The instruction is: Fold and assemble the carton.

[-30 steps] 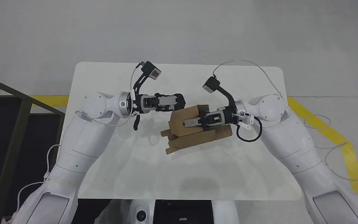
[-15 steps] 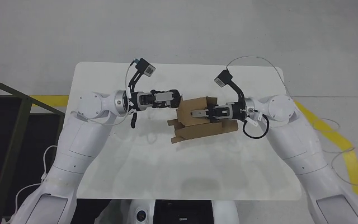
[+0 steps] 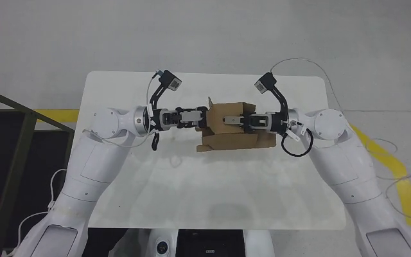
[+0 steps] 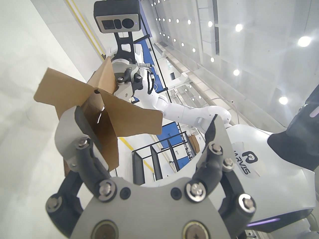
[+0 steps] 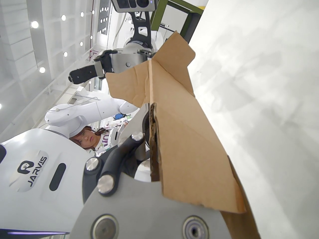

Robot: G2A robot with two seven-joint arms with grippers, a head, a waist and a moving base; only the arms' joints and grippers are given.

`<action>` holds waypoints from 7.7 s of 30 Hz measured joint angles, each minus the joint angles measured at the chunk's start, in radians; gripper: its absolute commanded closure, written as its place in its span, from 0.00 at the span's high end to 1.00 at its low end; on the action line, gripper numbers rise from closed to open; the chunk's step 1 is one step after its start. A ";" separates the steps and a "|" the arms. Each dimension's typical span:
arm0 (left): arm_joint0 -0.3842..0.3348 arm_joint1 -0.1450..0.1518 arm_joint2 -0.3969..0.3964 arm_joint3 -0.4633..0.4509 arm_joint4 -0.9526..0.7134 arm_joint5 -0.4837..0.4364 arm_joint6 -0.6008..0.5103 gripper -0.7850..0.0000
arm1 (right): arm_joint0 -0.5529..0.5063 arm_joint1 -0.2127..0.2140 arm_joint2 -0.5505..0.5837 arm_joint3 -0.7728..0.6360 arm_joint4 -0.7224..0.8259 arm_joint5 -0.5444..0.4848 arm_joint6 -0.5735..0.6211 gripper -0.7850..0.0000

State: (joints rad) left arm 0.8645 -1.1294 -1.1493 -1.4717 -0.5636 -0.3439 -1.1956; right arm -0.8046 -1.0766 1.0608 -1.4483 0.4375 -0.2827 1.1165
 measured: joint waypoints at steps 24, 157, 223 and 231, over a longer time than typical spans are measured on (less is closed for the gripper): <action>0.014 -0.008 0.051 -0.027 -0.012 0.014 -0.021 1.00 | -0.028 0.002 0.057 -0.028 -0.078 0.044 -0.178 0.00; -0.078 -0.032 0.112 0.191 0.211 -0.059 0.121 1.00 | 0.079 -0.033 -0.003 0.030 0.167 -0.027 0.220 0.00; -0.058 -0.022 0.090 0.154 0.223 -0.069 0.119 1.00 | 0.056 -0.036 0.013 -0.020 0.081 0.047 0.099 0.00; -0.060 -0.024 0.096 0.152 0.222 -0.068 0.113 1.00 | 0.070 -0.040 -0.001 -0.009 0.086 0.041 0.117 0.00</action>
State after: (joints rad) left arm 0.8045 -1.1530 -1.0533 -1.3197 -0.3417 -0.4122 -1.0822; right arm -0.7345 -1.1169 1.0594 -1.4576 0.5232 -0.2413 1.2337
